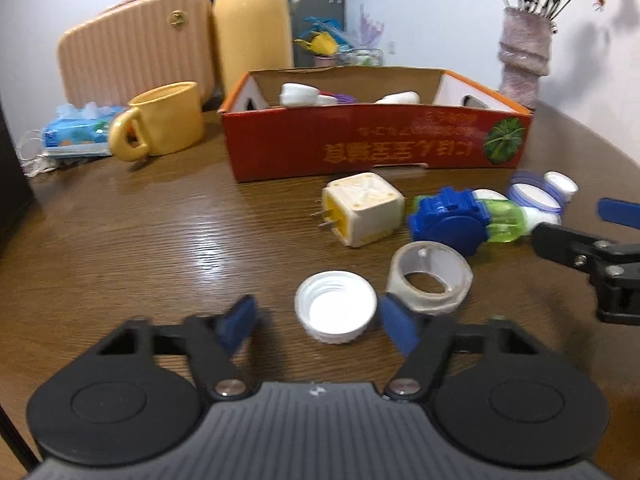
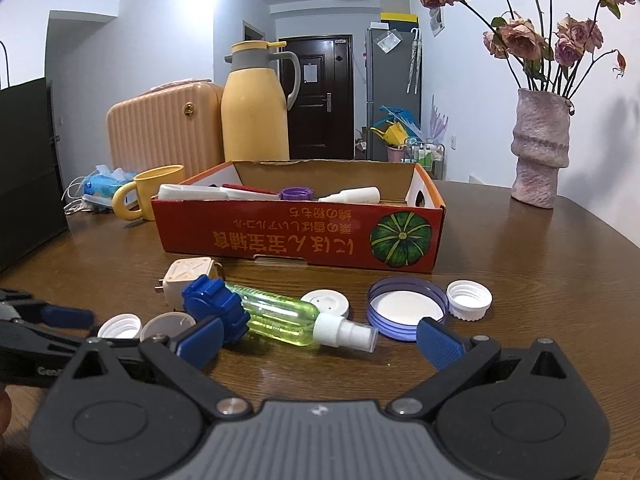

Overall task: Organize rigid objects
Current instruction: 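Lower the left gripper onto the white screw cap and grasp it, then grasp the translucent ring with the right gripper while the left gripper holds the white cap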

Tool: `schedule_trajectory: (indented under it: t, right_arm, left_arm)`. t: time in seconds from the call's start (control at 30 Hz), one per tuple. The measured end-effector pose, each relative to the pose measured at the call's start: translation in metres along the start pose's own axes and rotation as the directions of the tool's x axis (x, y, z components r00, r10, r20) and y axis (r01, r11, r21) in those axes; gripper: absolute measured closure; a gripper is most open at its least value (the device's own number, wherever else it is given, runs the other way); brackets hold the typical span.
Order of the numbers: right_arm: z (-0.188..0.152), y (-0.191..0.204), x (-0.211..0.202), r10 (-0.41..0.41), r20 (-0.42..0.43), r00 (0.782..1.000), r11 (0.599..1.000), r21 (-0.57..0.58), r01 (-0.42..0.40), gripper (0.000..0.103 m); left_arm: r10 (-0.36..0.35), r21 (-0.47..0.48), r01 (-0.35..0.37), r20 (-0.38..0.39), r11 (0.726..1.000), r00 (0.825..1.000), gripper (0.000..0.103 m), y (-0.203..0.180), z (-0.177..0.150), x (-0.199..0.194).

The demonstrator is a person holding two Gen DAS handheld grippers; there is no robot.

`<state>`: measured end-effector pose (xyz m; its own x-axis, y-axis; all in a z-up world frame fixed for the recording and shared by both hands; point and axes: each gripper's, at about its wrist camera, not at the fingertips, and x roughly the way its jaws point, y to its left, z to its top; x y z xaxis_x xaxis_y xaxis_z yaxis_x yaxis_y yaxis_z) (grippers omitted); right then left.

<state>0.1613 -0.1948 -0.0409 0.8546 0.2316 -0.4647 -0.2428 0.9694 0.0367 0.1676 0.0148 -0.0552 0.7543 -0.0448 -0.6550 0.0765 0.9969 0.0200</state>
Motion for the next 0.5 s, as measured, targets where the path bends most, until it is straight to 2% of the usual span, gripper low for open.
schedule_trajectory:
  t: [0.03,0.27,0.5]
  right_arm:
    - [0.000,0.000,0.000,0.000,-0.001,1.000,1.000,-0.001,0.000,0.000]
    - [-0.001,0.003,0.000,0.002,-0.002,1.000,1.000,-0.002,-0.002,0.000]
    - [-0.003,0.014,-0.001,0.009,-0.007,1.000,1.000,-0.017,-0.009,0.000]
  left_arm:
    - [-0.016,0.002,0.016,0.005,1.000,1.000,0.061,0.000,0.000,-0.001]
    - [-0.042,0.001,0.042,0.054,0.999,0.998,0.062,-0.001,-0.002,-0.011]
    - [-0.025,-0.052,0.029,0.078,0.998,0.997,0.062,0.011,-0.001,-0.015]
